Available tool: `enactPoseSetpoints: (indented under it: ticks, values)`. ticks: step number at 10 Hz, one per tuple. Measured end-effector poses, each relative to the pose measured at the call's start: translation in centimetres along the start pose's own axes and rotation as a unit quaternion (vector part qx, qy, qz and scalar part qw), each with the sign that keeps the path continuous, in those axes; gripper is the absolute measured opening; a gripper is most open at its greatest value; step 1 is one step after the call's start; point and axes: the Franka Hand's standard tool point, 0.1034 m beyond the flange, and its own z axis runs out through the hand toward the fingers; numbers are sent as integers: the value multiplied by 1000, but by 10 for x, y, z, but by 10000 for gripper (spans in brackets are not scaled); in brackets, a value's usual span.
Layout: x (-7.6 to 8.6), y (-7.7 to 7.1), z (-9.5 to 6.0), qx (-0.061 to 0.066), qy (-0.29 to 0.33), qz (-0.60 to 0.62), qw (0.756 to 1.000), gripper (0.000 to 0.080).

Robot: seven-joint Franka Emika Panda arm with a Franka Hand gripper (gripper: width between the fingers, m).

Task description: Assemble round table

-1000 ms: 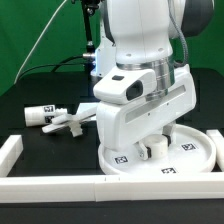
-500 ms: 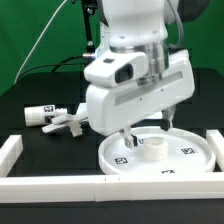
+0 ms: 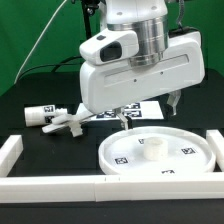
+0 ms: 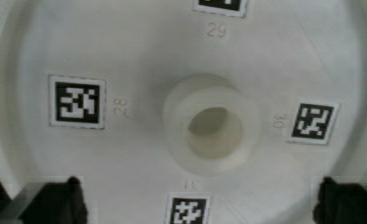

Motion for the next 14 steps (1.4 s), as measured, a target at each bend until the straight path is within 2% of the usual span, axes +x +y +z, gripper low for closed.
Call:
enactPoseSetpoints:
  ticks: [1, 3, 4, 5, 9, 10, 12, 13, 14]
  values:
    - [-5, 2, -1, -1, -1, -2, 1000, 649]
    - [-35, 14, -17, -15, -4, 5, 1000, 649]
    - [-59, 29, -30, -23, -7, 6, 1000, 649]
    - [-70, 32, -32, -26, -8, 13, 1000, 649]
    - [-67, 30, -29, -25, -9, 9, 1000, 649]
    - [-72, 33, -29, -26, -10, -7, 1000, 649]
    - [-109, 60, -34, -35, -13, -28, 999, 649]
    - [-125, 72, -29, -21, -20, -9, 1000, 649]
    - [-130, 73, -27, -6, -26, 10, 1000, 649]
